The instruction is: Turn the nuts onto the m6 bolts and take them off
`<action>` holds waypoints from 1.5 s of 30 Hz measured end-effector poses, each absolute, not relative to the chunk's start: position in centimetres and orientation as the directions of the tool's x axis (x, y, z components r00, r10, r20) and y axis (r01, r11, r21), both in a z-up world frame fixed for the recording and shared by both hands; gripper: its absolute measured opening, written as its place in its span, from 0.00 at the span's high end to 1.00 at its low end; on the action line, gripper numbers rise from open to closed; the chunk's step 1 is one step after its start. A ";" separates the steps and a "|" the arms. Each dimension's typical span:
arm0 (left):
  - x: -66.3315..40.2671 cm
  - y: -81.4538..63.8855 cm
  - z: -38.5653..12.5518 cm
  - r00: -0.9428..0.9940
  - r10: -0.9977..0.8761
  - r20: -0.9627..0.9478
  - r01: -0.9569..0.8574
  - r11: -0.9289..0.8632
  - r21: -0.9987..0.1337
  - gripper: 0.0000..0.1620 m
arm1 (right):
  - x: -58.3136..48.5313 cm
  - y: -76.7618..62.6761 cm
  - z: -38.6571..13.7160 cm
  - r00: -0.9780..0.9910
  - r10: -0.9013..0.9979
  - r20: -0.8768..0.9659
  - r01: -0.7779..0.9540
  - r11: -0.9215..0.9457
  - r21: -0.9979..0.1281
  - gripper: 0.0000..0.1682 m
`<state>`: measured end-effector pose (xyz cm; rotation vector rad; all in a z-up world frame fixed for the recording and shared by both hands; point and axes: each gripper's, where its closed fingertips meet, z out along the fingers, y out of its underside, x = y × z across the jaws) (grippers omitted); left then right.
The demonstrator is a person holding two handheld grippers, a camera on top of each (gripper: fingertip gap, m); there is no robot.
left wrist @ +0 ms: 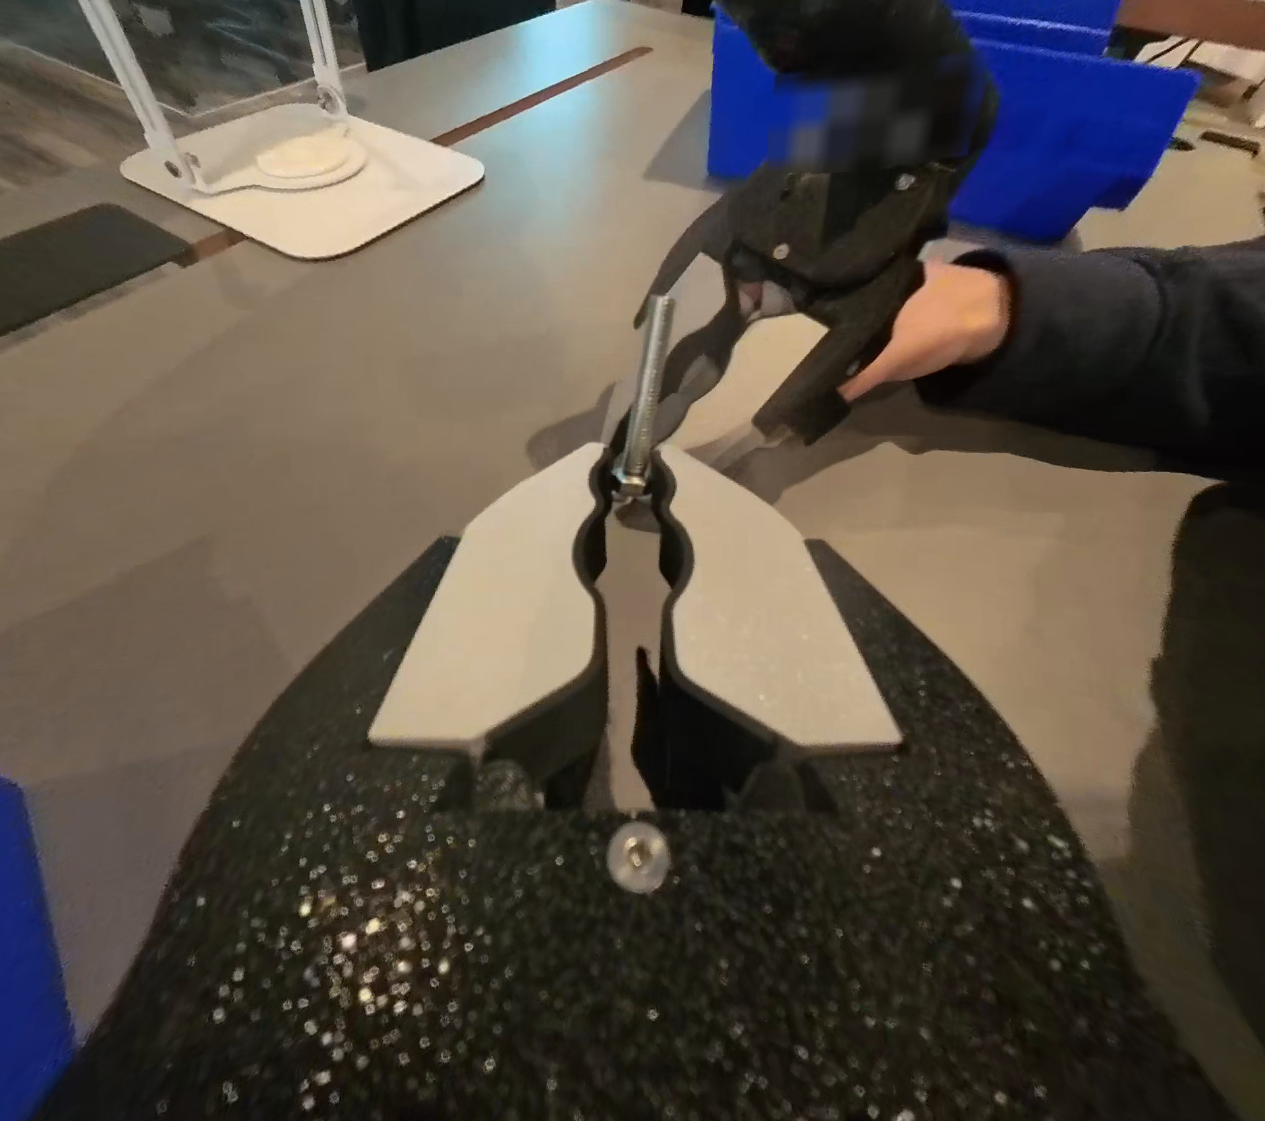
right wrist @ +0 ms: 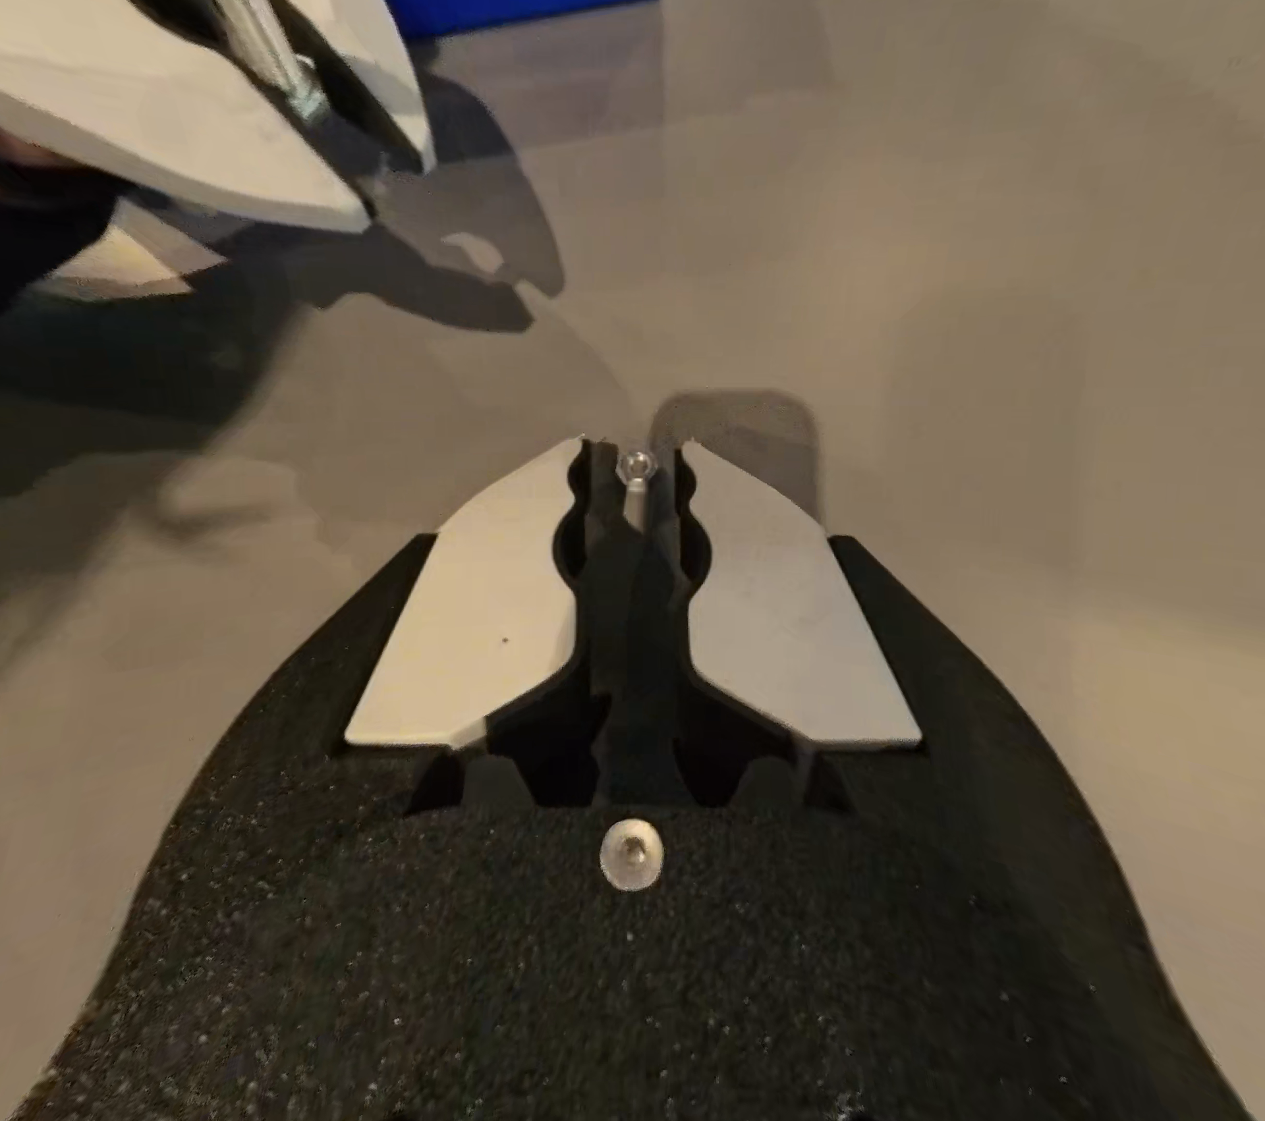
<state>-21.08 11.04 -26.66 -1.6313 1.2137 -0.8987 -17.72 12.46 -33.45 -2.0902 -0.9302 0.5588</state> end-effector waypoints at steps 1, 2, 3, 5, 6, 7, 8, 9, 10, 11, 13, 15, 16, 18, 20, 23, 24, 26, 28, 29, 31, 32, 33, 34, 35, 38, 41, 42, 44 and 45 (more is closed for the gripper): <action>-21.1 11.1 -26.8 0.270 -0.962 0.044 -0.328 -0.135 -0.935 0.94 | -17.8 12.7 -33.6 0.644 0.763 -0.058 0.447 -0.436 -0.782 0.87; -21.2 11.3 -27.0 0.282 -0.958 0.047 -0.333 -0.144 -0.932 0.94 | -17.8 12.8 -33.8 0.646 0.763 -0.036 0.467 -0.432 -0.772 0.88; -21.2 11.4 -27.2 0.298 -0.953 0.049 -0.339 -0.154 -0.928 0.94 | -17.8 12.8 -34.0 0.644 0.765 -0.019 0.489 -0.431 -0.759 0.88; -21.3 11.8 -27.4 0.325 -0.945 0.045 -0.352 -0.165 -0.922 0.94 | -17.8 13.0 -34.4 0.650 0.760 0.004 0.511 -0.432 -0.743 0.89; -21.3 12.0 -27.5 0.338 -0.940 0.041 -0.357 -0.169 -0.919 0.94 | -17.8 12.9 -34.4 0.649 0.761 0.010 0.517 -0.431 -0.739 0.89; -21.2 12.2 -27.6 0.347 -0.937 0.037 -0.361 -0.170 -0.917 0.94 | -17.8 13.0 -34.4 0.648 0.761 0.017 0.523 -0.429 -0.736 0.89; -21.2 12.3 -27.6 0.355 -0.934 0.031 -0.364 -0.169 -0.916 0.94 | -17.8 13.0 -34.4 0.647 0.762 0.025 0.529 -0.425 -0.735 0.89; -21.1 12.4 -27.7 0.360 -0.933 0.025 -0.369 -0.167 -0.914 0.94 | -17.8 13.0 -34.4 0.647 0.762 0.028 0.530 -0.423 -0.735 0.90; -21.1 12.4 -27.7 0.362 -0.932 0.020 -0.375 -0.166 -0.912 0.94 | -17.8 13.0 -34.4 0.648 0.761 0.030 0.529 -0.421 -0.737 0.93; -21.0 12.4 -27.8 0.362 -0.932 0.016 -0.381 -0.163 -0.910 0.94 | -17.8 13.0 -34.4 0.647 0.761 0.033 0.529 -0.417 -0.739 0.93; -21.0 12.5 -27.9 0.364 -0.931 0.008 -0.392 -0.161 -0.906 0.94 | -17.6 13.0 -34.4 0.651 0.759 0.030 0.523 -0.420 -0.741 0.94; -21.0 12.7 -28.2 0.375 -0.927 -0.009 -0.416 -0.160 -0.895 0.94 | -17.4 12.9 -34.3 0.656 0.754 0.033 0.519 -0.419 -0.745 0.94; -20.9 12.8 -28.4 0.377 -0.926 -0.020 -0.432 -0.157 -0.888 0.94 | -17.2 12.9 -34.3 0.659 0.752 0.037 0.516 -0.416 -0.749 0.94; -20.8 12.9 -28.8 0.383 -0.923 -0.045 -0.466 -0.151 -0.872 0.94 | -16.8 12.7 -34.0 0.666 0.745 0.035 0.499 -0.410 -0.763 0.94; -20.6 13.1 -29.1 0.383 -0.920 -0.081 -0.504 -0.134 -0.853 0.94 | -16.3 12.7 -33.5 0.678 0.735 0.035 0.477 -0.402 -0.782 0.94; -20.0 13.1 -29.3 0.368 -0.922 -0.123 -0.544 -0.106 -0.832 0.94 | -15.2 12.5 -32.7 0.695 0.718 0.036 0.445 -0.389 -0.807 0.94; -19.7 13.0 -29.3 0.361 -0.924 -0.124 -0.546 -0.101 -0.832 0.94 | -14.8 12.4 -32.5 0.701 0.712 0.036 0.433 -0.386 -0.815 0.94; -18.9 12.8 -29.3 0.345 -0.932 -0.115 -0.540 -0.098 -0.836 0.94 | -14.0 12.1 -31.9 0.710 0.703 0.033 0.407 -0.372 -0.834 0.94; -18.1 12.6 -29.3 0.331 -0.937 -0.111 -0.538 -0.091 -0.838 0.94 | -13.1 12.0 -31.2 0.723 0.690 0.032 0.380 -0.358 -0.853 0.94; -17.7 12.5 -29.3 0.322 -0.940 -0.112 -0.539 -0.085 -0.838 0.94 | -12.7 11.9 -30.8 0.726 0.687 0.030 0.366 -0.350 -0.862 0.94; -16.9 12.3 -29.3 0.304 -0.946 -0.111 -0.538 -0.074 -0.840 0.94 | -11.9 11.8 -30.0 0.738 0.674 0.025 0.334 -0.333 -0.882 0.94; -16.5 12.2 -29.3 0.296 -0.949 -0.110 -0.537 -0.070 -0.841 0.94 | -11.5 11.8 -29.6 0.742 0.670 0.022 0.318 -0.324 -0.891 0.94; -16.2 12.1 -29.3 0.288 -0.951 -0.109 -0.538 -0.066 -0.841 0.94 | -11.1 11.8 -29.2 0.747 0.664 0.017 0.302 -0.317 -0.899 0.94; -15.9 12.0 -29.3 0.282 -0.953 -0.110 -0.539 -0.062 -0.840 0.94 | -10.7 11.8 -28.8 0.751 0.660 0.013 0.287 -0.310 -0.906 0.94; -15.7 12.0 -29.4 0.276 -0.955 -0.111 -0.539 -0.058 -0.840 0.94 | -10.4 11.7 -28.5 0.752 0.659 0.007 0.273 -0.301 -0.914 0.94; -15.0 11.9 -29.4 0.262 -0.960 -0.102 -0.533 -0.056 -0.844 0.94 | -9.7 11.7 -27.7 0.758 0.652 -0.011 0.235 -0.289 -0.928 0.94; -14.2 11.7 -29.5 0.248 -0.965 -0.083 -0.520 -0.060 -0.852 0.94 | -9.3 11.6 -27.0 0.761 0.648 -0.019 0.212 -0.276 -0.937 0.94; -13.9 11.7 -29.5 0.243 -0.967 -0.082 -0.519 -0.058 -0.853 0.94 | -9.2 11.6 -26.8 0.761 0.648 -0.017 0.209 -0.270 -0.940 0.94; -13.2 11.5 -29.6 0.229 -0.970 -0.083 -0.518 -0.049 -0.854 0.94 | -8.9 11.6 -26.4 0.765 0.644 -0.012 0.202 -0.259 -0.944 0.94; -12.9 11.5 -29.7 0.221 -0.972 -0.084 -0.520 -0.044 -0.853 0.94 | -8.7 11.5 -26.3 0.767 0.642 -0.011 0.199 -0.253 -0.947 0.94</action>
